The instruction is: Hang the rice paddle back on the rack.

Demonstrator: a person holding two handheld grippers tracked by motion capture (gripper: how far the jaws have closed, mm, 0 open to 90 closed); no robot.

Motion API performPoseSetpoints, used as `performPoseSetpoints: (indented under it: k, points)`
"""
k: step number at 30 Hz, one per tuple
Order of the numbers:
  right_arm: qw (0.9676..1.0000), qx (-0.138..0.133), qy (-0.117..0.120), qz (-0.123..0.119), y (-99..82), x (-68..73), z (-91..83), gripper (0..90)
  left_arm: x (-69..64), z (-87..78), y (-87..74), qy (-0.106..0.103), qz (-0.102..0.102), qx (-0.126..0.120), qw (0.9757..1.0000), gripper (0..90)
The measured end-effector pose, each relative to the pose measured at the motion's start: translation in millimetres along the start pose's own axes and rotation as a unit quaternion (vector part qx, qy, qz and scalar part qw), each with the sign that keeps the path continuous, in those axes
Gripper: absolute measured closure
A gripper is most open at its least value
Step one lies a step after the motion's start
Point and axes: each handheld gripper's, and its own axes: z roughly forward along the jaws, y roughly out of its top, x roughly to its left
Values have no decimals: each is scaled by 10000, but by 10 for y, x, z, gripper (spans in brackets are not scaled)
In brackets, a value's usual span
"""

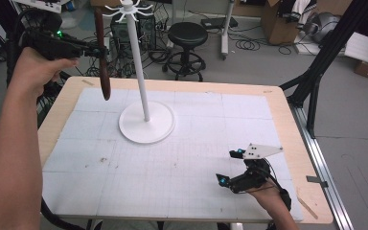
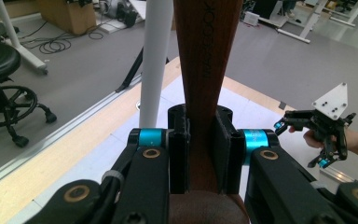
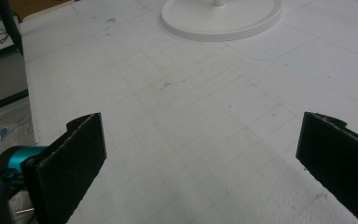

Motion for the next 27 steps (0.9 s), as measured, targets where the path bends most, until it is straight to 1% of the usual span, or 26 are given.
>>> performPoseSetpoints:
  k: [3,8,10,12,13,17,22,27]
  points:
    - [10000,15,-2,18,1,5,-7,4,23,17,1,-20,-33,3,10000,778]
    - [10000,17,19,24,0,7,0,5,43,41,9,44,-55,23,10000,778]
    - [10000,16,19,23,0,6,1,5,50,43,18,103,-47,7,9999,779]
    - [10000,15,21,23,-1,4,1,5,58,53,27,108,-79,46,9999,778]
    - [10000,21,18,30,-3,5,1,5,58,53,33,122,-57,48,9999,778]
    - [10000,24,3,-16,-3,-3,6,5,56,69,47,74,-59,52,9999,778]
    - [10000,27,11,2,-3,4,7,4,54,99,49,74,-75,76,9999,778]
    - [10000,28,20,39,-5,5,-1,5,47,89,52,61,-56,47,10000,778]
